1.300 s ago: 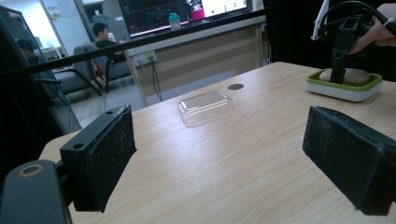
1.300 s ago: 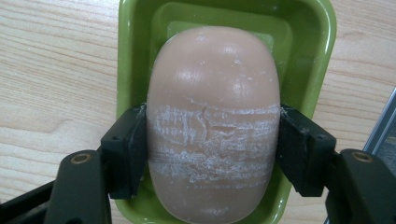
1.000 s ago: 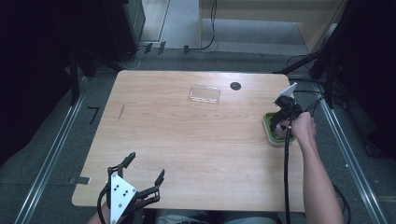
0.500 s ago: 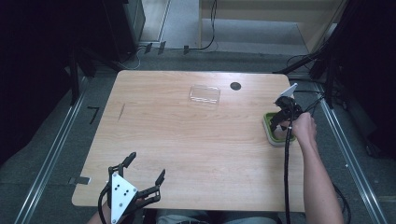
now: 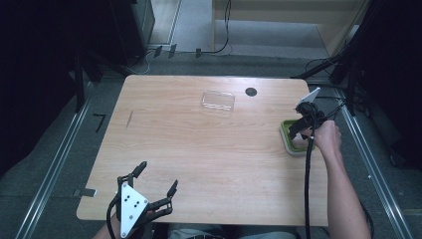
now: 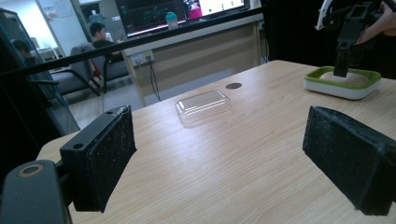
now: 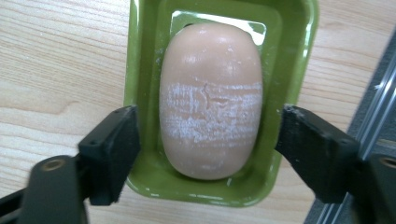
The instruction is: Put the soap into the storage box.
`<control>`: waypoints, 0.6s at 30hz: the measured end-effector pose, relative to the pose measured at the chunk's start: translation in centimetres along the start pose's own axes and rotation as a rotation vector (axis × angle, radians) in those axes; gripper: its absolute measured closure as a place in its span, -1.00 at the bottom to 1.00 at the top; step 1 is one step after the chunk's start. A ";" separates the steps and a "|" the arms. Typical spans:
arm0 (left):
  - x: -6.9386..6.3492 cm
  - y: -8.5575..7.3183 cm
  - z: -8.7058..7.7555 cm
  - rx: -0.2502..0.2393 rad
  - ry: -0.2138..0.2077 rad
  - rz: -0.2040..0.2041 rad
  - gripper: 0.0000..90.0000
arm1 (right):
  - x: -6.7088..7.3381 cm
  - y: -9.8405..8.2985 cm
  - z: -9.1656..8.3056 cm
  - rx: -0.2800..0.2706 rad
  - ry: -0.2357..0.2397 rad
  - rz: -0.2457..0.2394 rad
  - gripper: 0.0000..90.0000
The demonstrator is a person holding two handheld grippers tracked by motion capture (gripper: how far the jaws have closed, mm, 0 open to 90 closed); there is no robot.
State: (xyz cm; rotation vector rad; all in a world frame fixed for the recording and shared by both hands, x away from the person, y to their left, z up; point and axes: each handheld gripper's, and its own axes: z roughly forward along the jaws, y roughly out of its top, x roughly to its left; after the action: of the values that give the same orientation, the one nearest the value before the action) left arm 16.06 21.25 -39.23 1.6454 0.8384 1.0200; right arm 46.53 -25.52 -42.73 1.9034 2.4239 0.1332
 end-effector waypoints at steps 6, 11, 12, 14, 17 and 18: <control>0.0 0.0 0.0 0.000 -0.005 0.002 -0.78 | 0.7 -1.0 -0.7 0.010 0.002 -0.032 -0.69; 0.0 0.0 -0.2 -0.007 -0.002 0.002 -0.78 | 1.4 -2.1 -1.3 0.011 0.005 -0.060 -0.72; 0.0 0.0 -0.2 -0.008 -0.002 0.004 -0.78 | 1.6 -2.3 -1.4 0.009 0.009 -0.063 -0.73; -0.1 0.0 -0.2 -0.008 -0.004 0.009 -0.78 | 1.9 -2.7 -1.6 0.005 0.011 -0.069 -0.75; -0.1 0.0 -0.2 -0.006 -0.004 0.013 -0.78 | 2.2 -3.4 -1.8 0.005 0.014 -0.095 -0.77; -0.2 0.0 -0.2 -0.009 -0.004 0.013 -0.78 | 2.3 -3.8 -2.0 0.008 0.014 -0.099 -0.77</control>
State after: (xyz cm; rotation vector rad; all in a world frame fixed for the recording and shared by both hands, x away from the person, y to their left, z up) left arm 15.80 21.19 -39.22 1.6472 0.8204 1.0280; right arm 42.16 -24.24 -41.11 1.7870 2.5250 0.1332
